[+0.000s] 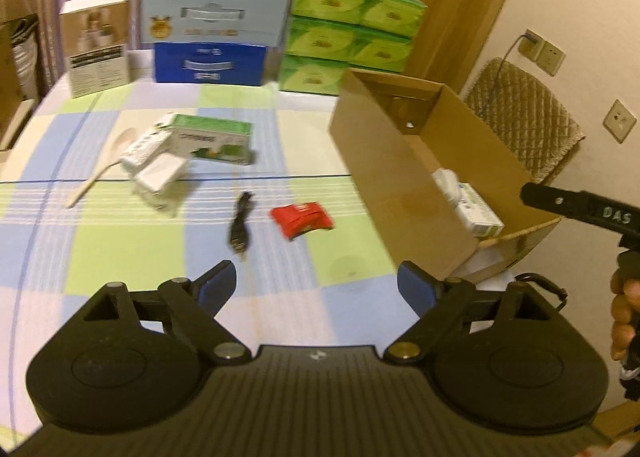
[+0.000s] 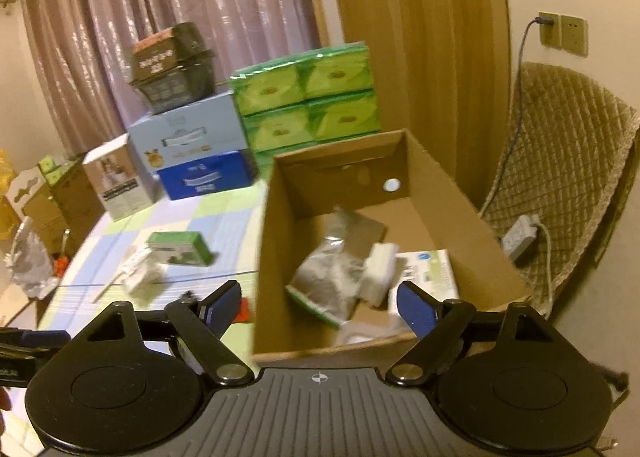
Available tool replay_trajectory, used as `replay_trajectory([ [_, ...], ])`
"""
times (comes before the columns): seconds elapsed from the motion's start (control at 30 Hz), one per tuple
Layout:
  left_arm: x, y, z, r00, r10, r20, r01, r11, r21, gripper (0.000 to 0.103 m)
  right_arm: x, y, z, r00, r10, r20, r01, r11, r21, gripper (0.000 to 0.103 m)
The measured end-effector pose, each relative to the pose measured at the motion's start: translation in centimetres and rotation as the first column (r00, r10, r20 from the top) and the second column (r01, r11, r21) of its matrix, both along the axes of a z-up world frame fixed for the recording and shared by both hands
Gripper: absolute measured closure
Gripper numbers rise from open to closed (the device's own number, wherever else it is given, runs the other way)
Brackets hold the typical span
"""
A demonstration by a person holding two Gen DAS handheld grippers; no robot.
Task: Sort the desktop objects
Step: 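Move both grippers back over the table toward the cable and red packet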
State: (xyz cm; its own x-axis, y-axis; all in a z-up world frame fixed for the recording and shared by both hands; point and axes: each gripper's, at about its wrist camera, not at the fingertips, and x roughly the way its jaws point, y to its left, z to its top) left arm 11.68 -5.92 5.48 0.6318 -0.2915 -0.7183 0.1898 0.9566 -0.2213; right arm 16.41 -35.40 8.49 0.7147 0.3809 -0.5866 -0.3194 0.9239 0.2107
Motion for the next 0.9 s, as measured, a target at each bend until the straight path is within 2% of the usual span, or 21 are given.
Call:
replay_trajectory([
  [0.4, -3.4, 5.6, -0.4, 0.996, 0.086, 0.015, -0.087, 0.995, 0.04, 0.013, -4.2, 5.6, 0.8, 0.994, 0.107, -0.009, -0.107, 0.993, 0.044, 0.009],
  [0.67, -3.5, 8.0, -1.3, 0.993, 0.121, 0.015, -0.122, 0.989, 0.083, 0.013, -5.1, 9.1, -1.0, 0.983, 0.175, -0.053, -0.173, 0.984, 0.044, 0.009],
  [0.9, -2.2, 9.1, -2.6, 0.994, 0.109, 0.016, -0.11, 0.988, 0.105, 0.013, -4.5, 11.8, -3.0, 0.978, 0.196, -0.075, -0.193, 0.98, 0.036, 0.009],
])
